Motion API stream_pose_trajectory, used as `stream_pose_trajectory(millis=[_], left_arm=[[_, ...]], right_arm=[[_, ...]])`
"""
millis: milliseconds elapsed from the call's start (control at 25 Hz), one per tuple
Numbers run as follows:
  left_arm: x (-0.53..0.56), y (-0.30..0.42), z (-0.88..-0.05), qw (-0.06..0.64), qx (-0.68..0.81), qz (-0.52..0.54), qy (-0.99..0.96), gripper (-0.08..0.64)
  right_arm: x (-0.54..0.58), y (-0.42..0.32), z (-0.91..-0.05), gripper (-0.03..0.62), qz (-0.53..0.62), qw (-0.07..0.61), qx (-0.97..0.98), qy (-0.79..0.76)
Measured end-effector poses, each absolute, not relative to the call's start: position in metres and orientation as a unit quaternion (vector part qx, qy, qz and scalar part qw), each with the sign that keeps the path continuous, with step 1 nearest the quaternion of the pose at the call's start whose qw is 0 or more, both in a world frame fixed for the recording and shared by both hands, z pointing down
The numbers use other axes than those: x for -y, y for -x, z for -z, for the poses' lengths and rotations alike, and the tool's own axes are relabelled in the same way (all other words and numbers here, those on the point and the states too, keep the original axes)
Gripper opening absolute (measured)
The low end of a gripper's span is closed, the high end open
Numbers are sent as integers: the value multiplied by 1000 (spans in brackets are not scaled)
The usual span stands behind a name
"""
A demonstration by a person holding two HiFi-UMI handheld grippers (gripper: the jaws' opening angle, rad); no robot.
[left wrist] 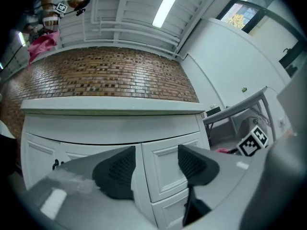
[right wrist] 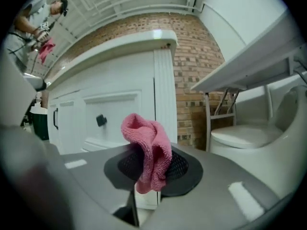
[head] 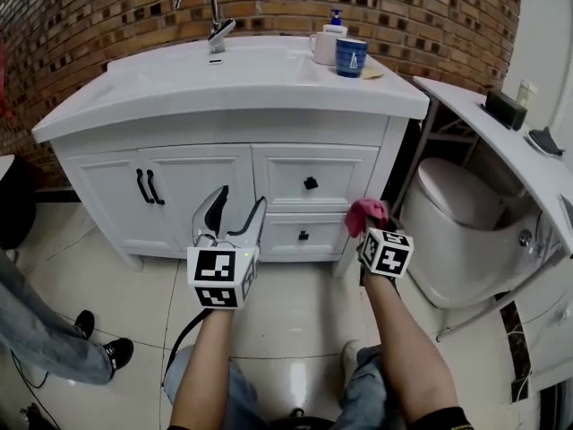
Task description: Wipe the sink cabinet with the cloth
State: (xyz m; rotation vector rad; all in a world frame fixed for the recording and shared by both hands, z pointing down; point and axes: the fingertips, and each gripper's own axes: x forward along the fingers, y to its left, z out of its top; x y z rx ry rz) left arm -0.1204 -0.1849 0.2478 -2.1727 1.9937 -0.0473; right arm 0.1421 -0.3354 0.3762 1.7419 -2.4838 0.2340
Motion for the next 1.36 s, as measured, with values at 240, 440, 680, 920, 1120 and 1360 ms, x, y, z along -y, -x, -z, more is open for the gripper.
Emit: stream_pose_trajectory(millis=[240, 440, 680, 920, 1120, 1360], left_arm=[[167, 105, -240, 97, -653, -8, 751, 279], [156, 102, -238, 72, -643, -38, 762, 279], [151, 105, -240, 72, -640, -34, 765, 278], [144, 113, -245, 78, -647, -11, 758, 278], [140, 122, -256, 80, -658, 13, 749, 278], [137, 125, -256, 77, -663, 16, 745, 278]], right_arm=[[266, -103, -293, 72, -7, -13, 854, -520], [215, -69, -255, 71, 55, -17, 871, -488], [204, -58, -238, 71, 60, -43, 879, -471], [208, -53, -247, 71, 33, -43, 880, -472], [199, -40, -247, 71, 35, -48, 890, -452], [196, -40, -247, 71, 26, -47, 893, -446]])
